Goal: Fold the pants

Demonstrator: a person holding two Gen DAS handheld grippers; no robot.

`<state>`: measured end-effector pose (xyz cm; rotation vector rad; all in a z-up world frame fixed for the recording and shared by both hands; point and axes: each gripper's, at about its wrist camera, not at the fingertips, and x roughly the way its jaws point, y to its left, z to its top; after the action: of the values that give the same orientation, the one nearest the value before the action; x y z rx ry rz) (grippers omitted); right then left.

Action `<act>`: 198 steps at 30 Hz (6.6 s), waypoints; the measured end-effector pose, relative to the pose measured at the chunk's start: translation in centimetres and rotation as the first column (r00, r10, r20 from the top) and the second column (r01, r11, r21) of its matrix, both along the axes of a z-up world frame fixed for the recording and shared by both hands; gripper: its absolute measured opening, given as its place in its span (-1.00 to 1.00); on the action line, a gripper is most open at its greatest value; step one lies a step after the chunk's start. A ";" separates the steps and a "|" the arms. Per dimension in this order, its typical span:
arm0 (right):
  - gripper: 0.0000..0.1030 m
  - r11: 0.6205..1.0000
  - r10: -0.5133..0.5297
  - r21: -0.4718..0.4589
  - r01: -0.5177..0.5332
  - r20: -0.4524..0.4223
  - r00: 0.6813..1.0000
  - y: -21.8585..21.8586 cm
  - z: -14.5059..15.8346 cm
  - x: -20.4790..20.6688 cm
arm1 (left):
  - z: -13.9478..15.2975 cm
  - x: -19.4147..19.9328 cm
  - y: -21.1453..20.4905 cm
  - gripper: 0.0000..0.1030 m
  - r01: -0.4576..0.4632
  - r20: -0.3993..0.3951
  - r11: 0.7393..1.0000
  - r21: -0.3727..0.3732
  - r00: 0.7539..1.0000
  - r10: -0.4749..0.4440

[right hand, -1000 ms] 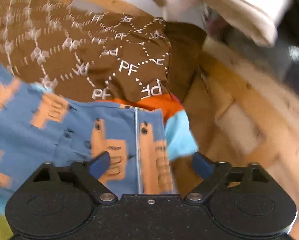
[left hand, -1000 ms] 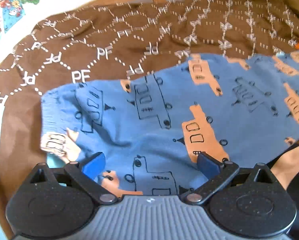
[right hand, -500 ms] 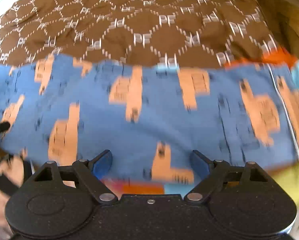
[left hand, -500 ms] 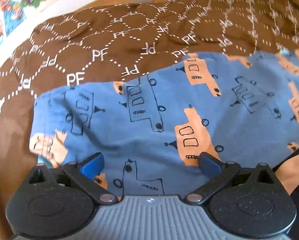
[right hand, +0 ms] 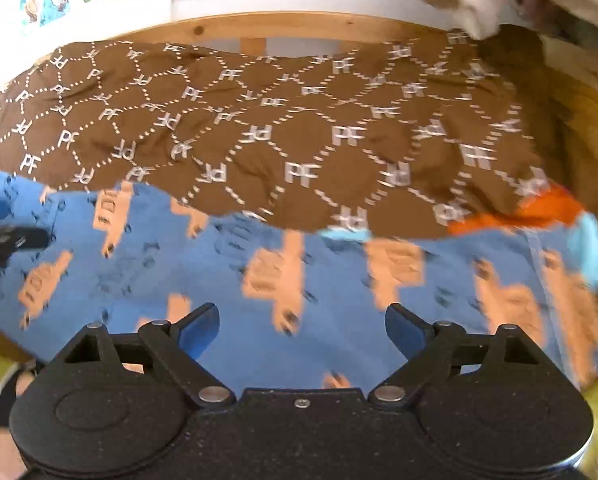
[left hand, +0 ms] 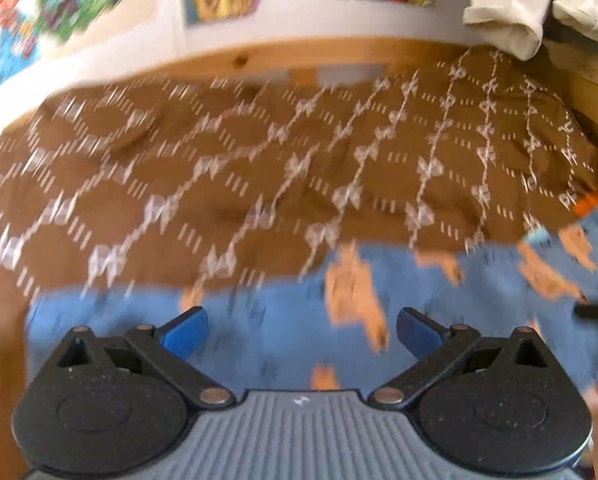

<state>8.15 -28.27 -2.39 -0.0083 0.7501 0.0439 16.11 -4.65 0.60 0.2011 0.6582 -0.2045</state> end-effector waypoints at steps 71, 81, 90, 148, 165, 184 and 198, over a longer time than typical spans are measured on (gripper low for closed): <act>-0.53 0.752 -0.593 0.419 0.510 0.090 0.800 -17.8 -2.5 -8.2 | -4.5 7.7 -30.5 1.00 0.578 -0.061 0.809 -0.111 0.808 -0.586; -0.63 0.925 -0.341 -0.068 0.374 0.287 0.895 -11.1 -1.1 -7.9 | 0.4 8.9 -27.1 0.99 0.434 -0.320 0.767 -0.472 0.727 -0.608; -0.65 0.913 -0.103 -0.351 0.207 0.293 0.951 -6.4 -2.3 -7.4 | -0.9 9.4 -30.1 0.59 0.338 -0.483 0.757 -0.560 0.609 -0.629; -0.47 0.940 0.318 -0.162 -0.302 0.081 0.945 7.5 -2.9 -6.6 | -7.0 5.3 -2.8 -0.74 -0.070 -0.458 0.734 -0.675 0.820 -0.343; -0.10 0.923 0.330 -0.241 -0.300 0.094 0.939 8.8 -3.0 -6.2 | -6.6 5.1 -3.0 -0.73 -0.085 -0.472 0.746 -0.660 0.820 -0.323; -0.72 0.907 0.332 -0.304 -0.291 0.090 0.939 9.5 -2.9 -6.6 | -5.5 4.8 -3.4 -0.79 -0.034 -0.450 0.781 -0.623 0.833 -0.322; -0.73 0.904 0.420 -0.166 -0.394 0.176 0.890 12.0 0.4 -7.0 | -2.5 3.9 2.7 -0.80 -0.072 -0.456 0.815 -0.575 0.855 -0.246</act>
<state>1.11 -16.31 -2.01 -0.2893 0.5289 0.3931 19.97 -1.94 -1.87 -0.4351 1.0905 -0.5561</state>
